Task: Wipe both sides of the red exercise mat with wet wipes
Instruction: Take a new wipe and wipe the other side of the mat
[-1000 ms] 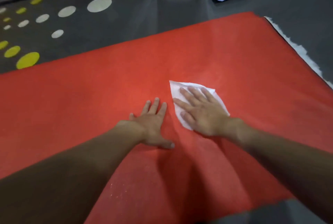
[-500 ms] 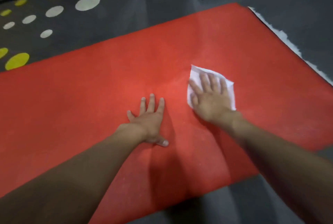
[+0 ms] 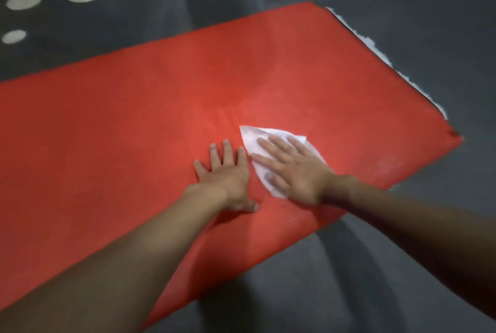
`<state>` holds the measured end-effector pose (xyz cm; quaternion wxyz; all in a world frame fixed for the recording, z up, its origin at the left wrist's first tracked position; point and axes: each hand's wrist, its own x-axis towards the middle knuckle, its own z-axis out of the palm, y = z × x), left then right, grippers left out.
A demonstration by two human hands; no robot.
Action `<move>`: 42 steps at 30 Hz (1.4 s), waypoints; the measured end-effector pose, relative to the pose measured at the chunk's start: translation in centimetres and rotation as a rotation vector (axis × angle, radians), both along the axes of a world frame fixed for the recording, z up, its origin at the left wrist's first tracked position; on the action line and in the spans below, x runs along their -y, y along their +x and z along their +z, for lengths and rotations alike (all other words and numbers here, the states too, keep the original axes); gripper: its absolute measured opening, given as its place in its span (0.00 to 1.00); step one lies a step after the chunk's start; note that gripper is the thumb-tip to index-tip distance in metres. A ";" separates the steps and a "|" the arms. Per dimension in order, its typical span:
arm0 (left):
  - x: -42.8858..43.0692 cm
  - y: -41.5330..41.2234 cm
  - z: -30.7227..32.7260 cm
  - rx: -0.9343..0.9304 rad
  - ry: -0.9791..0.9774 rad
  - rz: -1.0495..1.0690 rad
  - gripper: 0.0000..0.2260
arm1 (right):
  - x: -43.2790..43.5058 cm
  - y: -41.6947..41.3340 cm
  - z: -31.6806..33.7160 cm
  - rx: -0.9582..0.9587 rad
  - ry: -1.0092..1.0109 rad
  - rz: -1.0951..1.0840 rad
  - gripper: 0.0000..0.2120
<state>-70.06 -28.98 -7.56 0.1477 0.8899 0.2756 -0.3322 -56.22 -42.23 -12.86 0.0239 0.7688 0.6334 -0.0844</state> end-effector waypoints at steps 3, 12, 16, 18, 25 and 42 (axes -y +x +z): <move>0.4 -1.3 0.1 -0.037 -0.020 -0.057 0.62 | 0.9 3.6 0.0 0.047 0.022 -0.354 0.30; 0.7 -3.3 -0.7 0.079 0.023 -0.077 0.60 | 4.3 2.0 0.5 0.028 -0.016 -0.308 0.31; 1.1 -3.7 -1.0 0.130 0.041 -0.054 0.58 | 3.2 -4.7 -0.8 0.041 -0.049 -0.421 0.35; 1.1 -3.7 -1.0 0.139 0.037 -0.052 0.58 | 5.1 -5.5 -0.2 -0.012 -0.027 -0.179 0.30; 1.6 -4.5 -1.2 0.177 0.036 -0.030 0.55 | 5.7 -7.0 -1.2 0.048 0.041 -0.525 0.29; 0.3 -5.5 -0.6 0.076 0.055 0.167 0.54 | 5.3 -8.6 -0.6 0.037 0.074 -0.430 0.29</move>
